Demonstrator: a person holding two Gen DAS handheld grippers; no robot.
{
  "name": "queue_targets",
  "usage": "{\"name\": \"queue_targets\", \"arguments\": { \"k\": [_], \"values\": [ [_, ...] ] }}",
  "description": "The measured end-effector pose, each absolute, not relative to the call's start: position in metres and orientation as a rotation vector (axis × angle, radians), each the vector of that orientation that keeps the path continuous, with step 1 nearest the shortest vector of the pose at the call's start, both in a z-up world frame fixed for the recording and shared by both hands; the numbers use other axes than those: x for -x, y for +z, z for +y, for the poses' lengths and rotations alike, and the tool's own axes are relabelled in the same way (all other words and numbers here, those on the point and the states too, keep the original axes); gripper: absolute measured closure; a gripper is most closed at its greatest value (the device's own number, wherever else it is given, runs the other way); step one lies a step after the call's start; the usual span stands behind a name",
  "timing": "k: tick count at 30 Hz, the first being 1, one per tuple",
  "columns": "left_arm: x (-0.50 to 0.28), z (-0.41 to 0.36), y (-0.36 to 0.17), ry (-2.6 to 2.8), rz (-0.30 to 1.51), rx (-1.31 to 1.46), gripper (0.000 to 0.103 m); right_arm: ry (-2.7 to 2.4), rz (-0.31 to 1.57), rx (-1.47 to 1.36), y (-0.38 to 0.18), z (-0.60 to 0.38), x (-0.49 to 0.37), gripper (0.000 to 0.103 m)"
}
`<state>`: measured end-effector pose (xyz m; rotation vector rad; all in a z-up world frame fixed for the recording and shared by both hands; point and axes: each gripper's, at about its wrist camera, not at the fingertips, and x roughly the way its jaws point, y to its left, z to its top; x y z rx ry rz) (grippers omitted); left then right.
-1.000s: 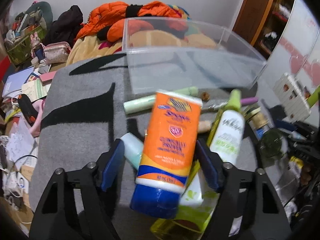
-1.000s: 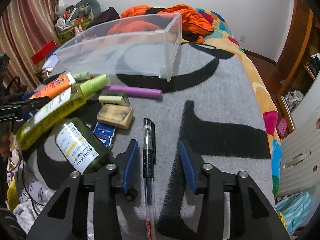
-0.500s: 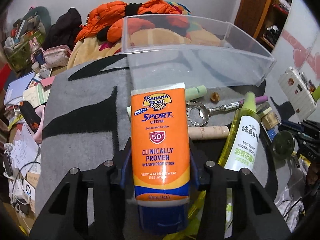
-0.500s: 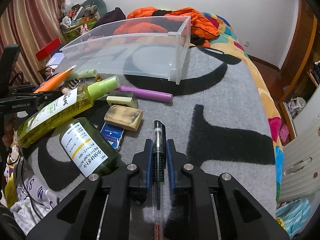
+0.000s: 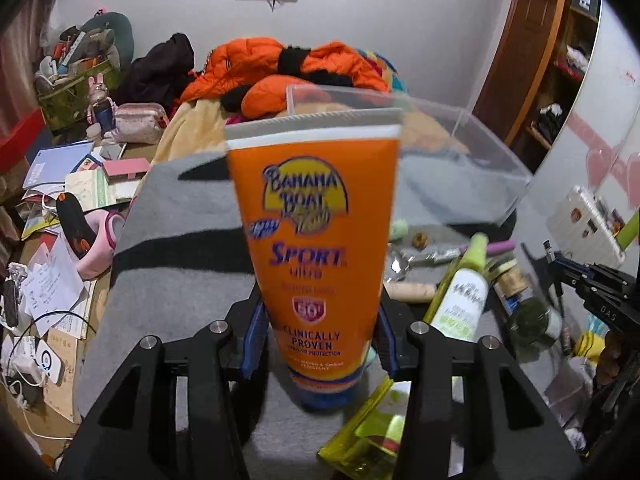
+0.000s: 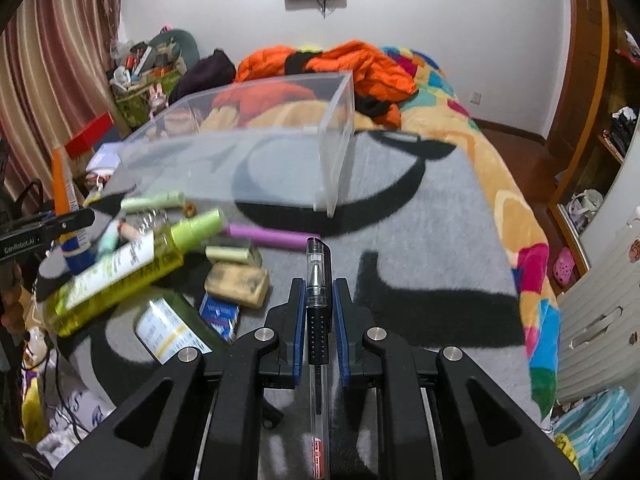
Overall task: Organize objects
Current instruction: 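Carry the pen and sunscreen tube into the clear box and release both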
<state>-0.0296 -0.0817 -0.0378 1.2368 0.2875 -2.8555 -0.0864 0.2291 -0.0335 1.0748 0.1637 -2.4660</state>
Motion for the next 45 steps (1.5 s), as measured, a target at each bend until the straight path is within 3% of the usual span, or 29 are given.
{"name": "queue_targets", "arguments": {
  "k": [35, 45],
  "values": [
    [0.072, -0.069, 0.054, -3.006, 0.29, -0.846, 0.058, -2.538, 0.067, -0.58, 0.096, 0.195, 0.128, 0.094],
    [0.114, -0.072, 0.042, -2.977, 0.292, -0.91, 0.058, -2.52, 0.162, -0.678, 0.077, 0.165, 0.165, 0.094]
  ]
}}
